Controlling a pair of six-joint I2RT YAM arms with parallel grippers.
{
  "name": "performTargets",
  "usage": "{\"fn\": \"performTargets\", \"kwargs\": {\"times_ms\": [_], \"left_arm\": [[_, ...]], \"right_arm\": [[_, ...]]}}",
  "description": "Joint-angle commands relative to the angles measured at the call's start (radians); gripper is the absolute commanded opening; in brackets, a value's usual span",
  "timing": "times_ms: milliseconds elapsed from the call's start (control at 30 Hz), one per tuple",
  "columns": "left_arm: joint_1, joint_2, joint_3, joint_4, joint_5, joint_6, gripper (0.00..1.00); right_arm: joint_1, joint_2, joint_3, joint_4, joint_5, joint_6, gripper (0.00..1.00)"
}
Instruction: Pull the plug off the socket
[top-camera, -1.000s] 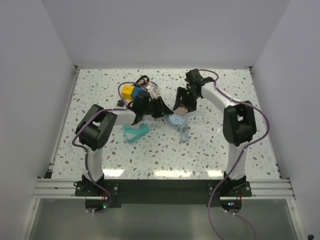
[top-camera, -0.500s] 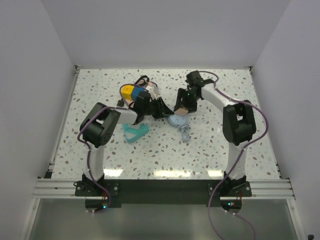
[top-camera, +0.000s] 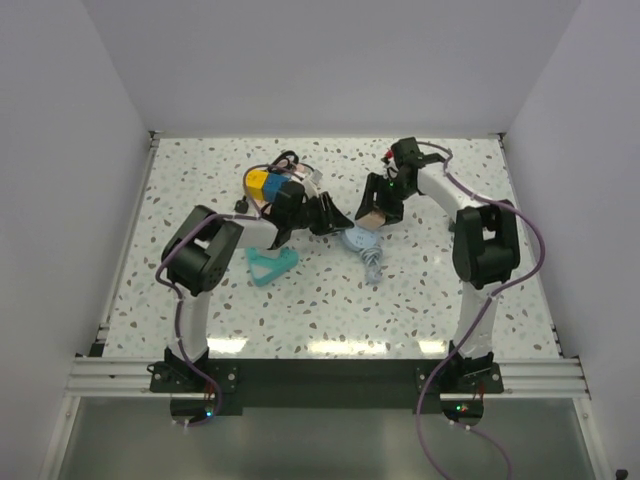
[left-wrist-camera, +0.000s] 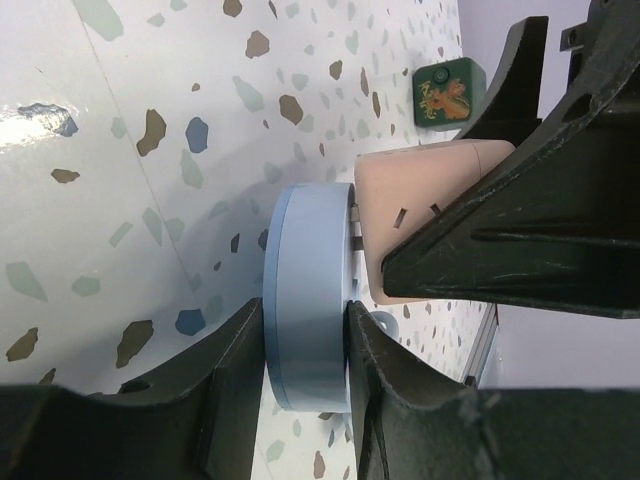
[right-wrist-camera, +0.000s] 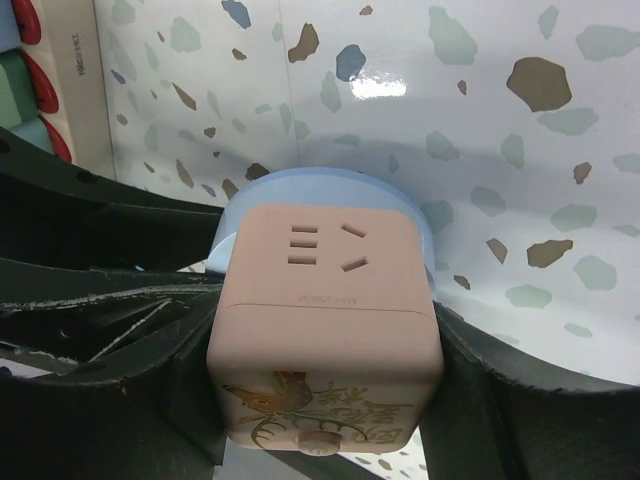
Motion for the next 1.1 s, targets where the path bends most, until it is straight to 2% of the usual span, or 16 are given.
{"fn": "performTargets", "kwargs": {"times_ms": [0, 67, 200, 333, 433, 500, 600, 633, 667, 733, 767, 900, 1067], "left_arm": [[0.049, 0.091, -0.048, -0.226, -0.186, 0.077, 0.0], [0.049, 0.094, -0.043, -0.223, -0.183, 0.072, 0.0], [0.049, 0.091, -0.043, -0.214, -0.179, 0.058, 0.0], [0.049, 0.086, -0.04, -0.212, -0.18, 0.054, 0.0], [0.049, 0.082, -0.042, -0.22, -0.183, 0.055, 0.0], [0.049, 0.079, -0.043, -0.221, -0.183, 0.054, 0.0], [0.051, 0.069, -0.049, -0.218, -0.177, 0.055, 0.0], [0.049, 0.065, -0.053, -0.215, -0.173, 0.057, 0.0], [0.049, 0.059, -0.054, -0.212, -0.174, 0.058, 0.0], [0.049, 0.045, -0.056, -0.203, -0.162, 0.058, 0.0], [0.049, 0.043, -0.054, -0.195, -0.157, 0.057, 0.0], [0.048, 0.045, -0.034, -0.195, -0.128, 0.06, 0.0], [0.046, 0.033, -0.033, -0.198, -0.119, 0.069, 0.0]], "right_arm": [[-0.049, -0.125, 0.073, -0.092, -0.131, -0.066, 0.0], [-0.049, -0.139, 0.023, -0.048, -0.111, -0.022, 0.0], [0.012, -0.194, -0.1, 0.096, 0.031, 0.055, 0.0], [0.051, -0.234, -0.223, 0.187, 0.087, 0.133, 0.0], [0.051, -0.249, -0.229, 0.143, 0.07, 0.104, 0.0], [0.034, -0.254, -0.154, 0.04, 0.093, 0.06, 0.0], [-0.033, -0.263, -0.073, -0.014, 0.116, 0.021, 0.0], [-0.052, -0.257, -0.053, -0.022, 0.146, 0.02, 0.0], [-0.084, -0.248, -0.01, -0.023, 0.245, 0.015, 0.0], [-0.107, -0.169, 0.044, -0.045, 0.385, 0.003, 0.0], [-0.121, -0.126, 0.123, -0.06, 0.503, -0.002, 0.0], [-0.212, 0.101, 0.375, -0.198, 0.701, 0.009, 0.0], [-0.322, 0.244, 0.528, -0.173, 0.818, 0.058, 0.06]]}}
